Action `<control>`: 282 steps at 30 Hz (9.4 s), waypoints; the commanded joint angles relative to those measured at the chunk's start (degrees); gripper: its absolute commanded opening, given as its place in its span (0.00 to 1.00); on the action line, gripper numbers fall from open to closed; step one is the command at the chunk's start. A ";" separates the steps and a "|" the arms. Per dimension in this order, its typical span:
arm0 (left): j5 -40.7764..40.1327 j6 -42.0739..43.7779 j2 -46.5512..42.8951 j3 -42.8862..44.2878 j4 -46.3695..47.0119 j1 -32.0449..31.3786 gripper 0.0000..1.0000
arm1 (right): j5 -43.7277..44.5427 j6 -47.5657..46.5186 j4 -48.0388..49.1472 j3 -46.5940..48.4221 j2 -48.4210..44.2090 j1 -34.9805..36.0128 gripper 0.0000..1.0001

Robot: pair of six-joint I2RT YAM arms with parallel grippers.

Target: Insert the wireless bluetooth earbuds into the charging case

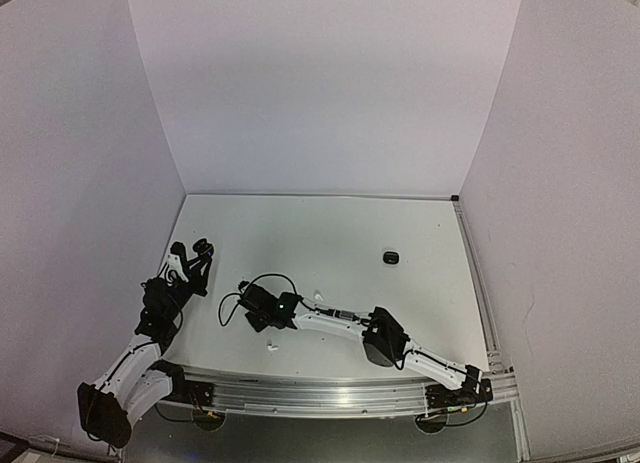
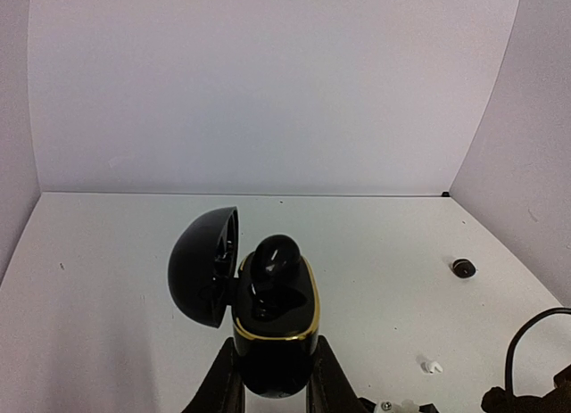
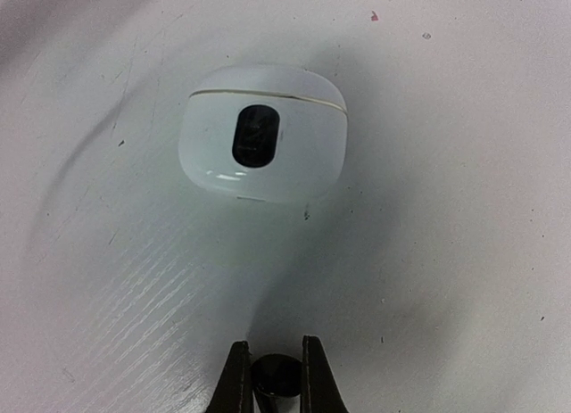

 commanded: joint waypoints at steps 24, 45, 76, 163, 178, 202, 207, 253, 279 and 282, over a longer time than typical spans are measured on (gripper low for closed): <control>14.54 7.88 0.79 3.81 14.91 0.33 0.00 | 8.62 -1.02 37.62 -7.25 -30.40 -0.98 0.00; 16.51 9.93 7.66 13.53 17.83 -3.35 0.00 | -4.63 -19.25 64.36 -3.20 -21.09 1.20 0.00; 24.37 1.42 6.53 13.32 19.97 -3.46 0.00 | -2.90 -32.12 66.88 -10.65 -23.06 0.95 0.00; 22.54 5.55 8.20 12.81 21.94 -3.33 0.00 | -1.70 -24.08 73.62 -28.26 -29.78 -0.81 0.00; 23.69 9.90 8.57 11.51 23.80 -3.34 0.00 | 4.76 -23.86 78.27 -21.23 -25.00 -0.77 0.00; 23.68 5.59 9.27 11.61 24.15 -3.36 0.00 | -3.22 -18.89 78.75 -20.89 -24.83 -0.89 0.00; 24.08 5.65 9.25 11.51 24.68 -3.36 0.00 | -2.65 -18.91 78.71 -21.00 -24.00 -0.97 0.00; 22.69 9.22 9.93 11.19 24.69 -3.29 0.00 | 1.38 -25.26 81.17 -24.24 -23.65 -2.22 0.00; 23.60 6.75 10.39 11.26 23.86 -3.29 0.00 | -6.97 -16.77 80.06 -20.28 -22.00 -2.39 0.00; 23.56 6.92 10.29 11.18 24.07 -3.30 0.00 | -6.17 -17.46 80.06 -21.19 -22.37 -2.46 0.00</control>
